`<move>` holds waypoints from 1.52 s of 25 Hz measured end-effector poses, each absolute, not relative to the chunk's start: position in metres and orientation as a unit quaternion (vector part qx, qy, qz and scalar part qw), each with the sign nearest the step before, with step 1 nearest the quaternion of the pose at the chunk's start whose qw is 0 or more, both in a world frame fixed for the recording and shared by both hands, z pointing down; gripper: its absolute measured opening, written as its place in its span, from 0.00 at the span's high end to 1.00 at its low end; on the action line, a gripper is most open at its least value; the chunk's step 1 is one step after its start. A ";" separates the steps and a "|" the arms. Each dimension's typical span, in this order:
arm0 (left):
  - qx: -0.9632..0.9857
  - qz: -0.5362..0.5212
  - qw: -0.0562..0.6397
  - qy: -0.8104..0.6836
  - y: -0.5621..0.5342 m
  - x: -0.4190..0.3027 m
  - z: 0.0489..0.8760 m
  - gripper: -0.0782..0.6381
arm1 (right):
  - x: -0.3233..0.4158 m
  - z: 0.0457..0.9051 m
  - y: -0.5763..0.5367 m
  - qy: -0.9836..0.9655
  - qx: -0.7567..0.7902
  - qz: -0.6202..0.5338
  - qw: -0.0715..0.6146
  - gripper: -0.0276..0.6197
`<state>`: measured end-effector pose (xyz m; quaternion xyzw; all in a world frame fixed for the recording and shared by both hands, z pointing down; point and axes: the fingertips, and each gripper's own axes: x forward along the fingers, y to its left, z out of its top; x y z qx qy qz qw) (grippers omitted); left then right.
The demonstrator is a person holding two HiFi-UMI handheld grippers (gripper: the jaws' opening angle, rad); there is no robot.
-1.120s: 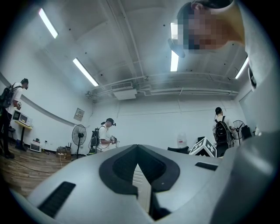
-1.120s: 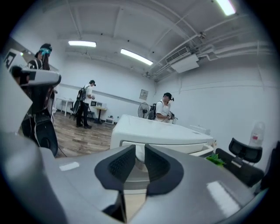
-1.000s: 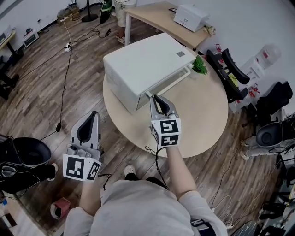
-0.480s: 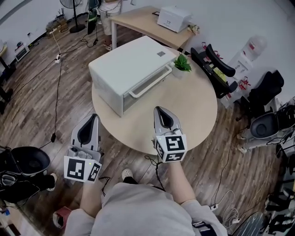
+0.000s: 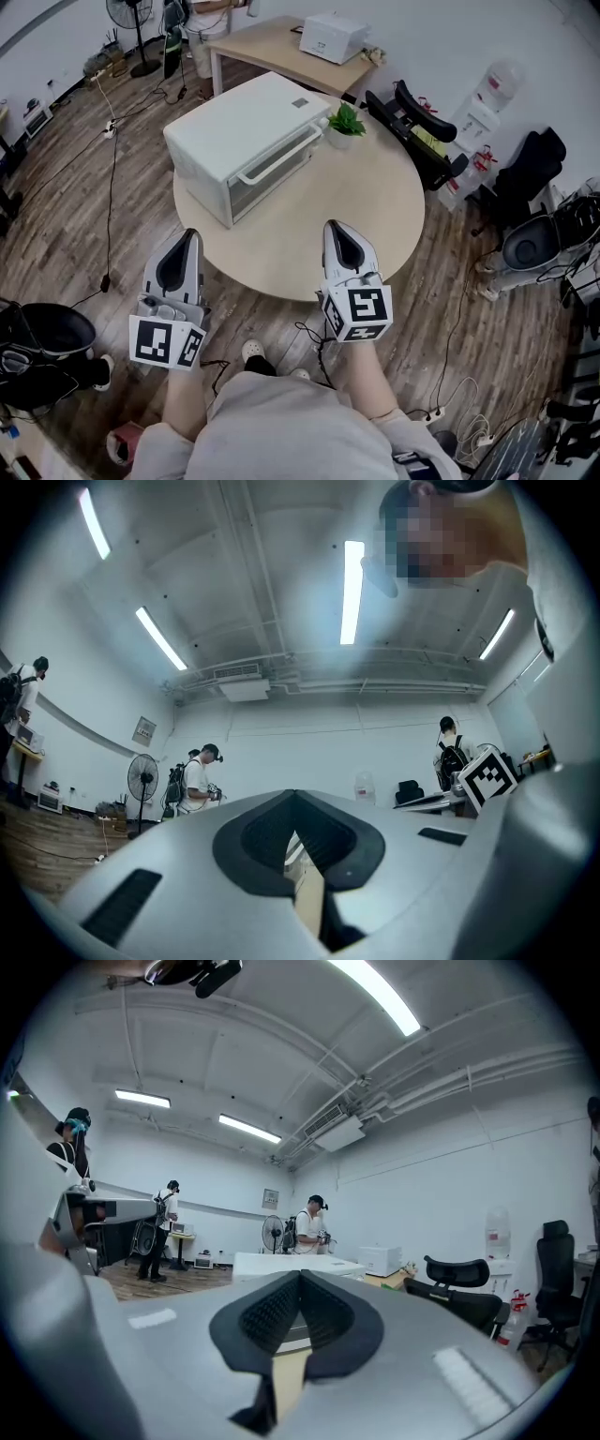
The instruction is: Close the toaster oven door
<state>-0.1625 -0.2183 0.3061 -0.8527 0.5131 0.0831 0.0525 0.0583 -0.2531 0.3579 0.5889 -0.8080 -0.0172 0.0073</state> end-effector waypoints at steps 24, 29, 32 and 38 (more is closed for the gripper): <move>-0.843 0.099 0.076 0.523 -0.134 -0.106 0.283 0.89 | 0.142 0.317 -0.154 -0.795 0.603 -0.036 -0.047 0.94; -0.840 0.103 0.078 0.527 -0.124 -0.099 0.282 0.89 | 0.152 0.316 -0.146 -0.795 0.603 -0.038 -0.052 0.94; -0.838 0.104 0.079 0.530 -0.121 -0.095 0.281 0.89 | 0.157 0.314 -0.144 -0.795 0.603 -0.038 -0.054 0.94; -0.836 0.103 0.081 0.533 -0.115 -0.090 0.281 0.89 | 0.162 0.313 -0.140 -0.797 0.600 -0.039 -0.059 0.94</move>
